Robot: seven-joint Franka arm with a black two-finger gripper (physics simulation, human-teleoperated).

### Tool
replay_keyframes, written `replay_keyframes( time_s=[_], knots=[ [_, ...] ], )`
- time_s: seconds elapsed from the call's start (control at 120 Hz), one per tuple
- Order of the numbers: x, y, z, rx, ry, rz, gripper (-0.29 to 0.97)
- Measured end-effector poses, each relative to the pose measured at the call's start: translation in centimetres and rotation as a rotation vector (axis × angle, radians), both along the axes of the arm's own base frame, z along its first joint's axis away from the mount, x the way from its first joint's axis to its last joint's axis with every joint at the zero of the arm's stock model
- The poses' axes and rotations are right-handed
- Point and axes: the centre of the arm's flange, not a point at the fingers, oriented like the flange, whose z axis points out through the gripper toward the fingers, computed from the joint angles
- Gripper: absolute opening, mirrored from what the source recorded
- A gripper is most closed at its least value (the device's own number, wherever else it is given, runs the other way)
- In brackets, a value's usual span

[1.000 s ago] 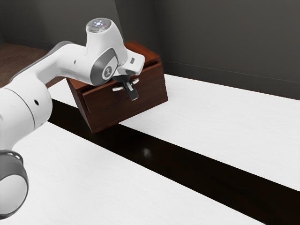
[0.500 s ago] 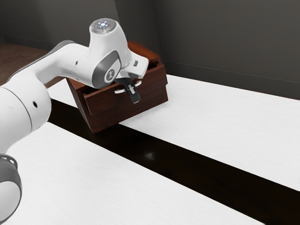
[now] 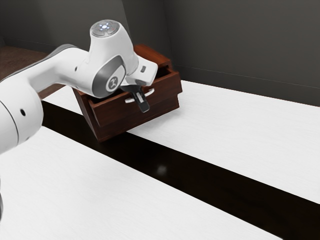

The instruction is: Pull the drawer handle with one arm to open the drawer

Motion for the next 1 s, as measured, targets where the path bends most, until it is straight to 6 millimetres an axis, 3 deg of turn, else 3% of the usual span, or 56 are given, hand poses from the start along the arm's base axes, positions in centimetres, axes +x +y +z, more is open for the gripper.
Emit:
replay_keyframes(
  time_s=[0.433, 0.583, 0.825, 1.0],
  knots=[
    [-3.0, -2.7, 0.8, 0.009, -0.009, -0.039, 0.45],
    [-2.7, -2.0, 2.3, 0.022, -0.044, -0.026, 0.46],
    [-0.8, -1.9, -1.3, 0.016, -0.008, -0.025, 0.49],
    [-1.3, -2.3, -1.3, 0.012, -0.011, -0.028, 0.46]
  ],
)
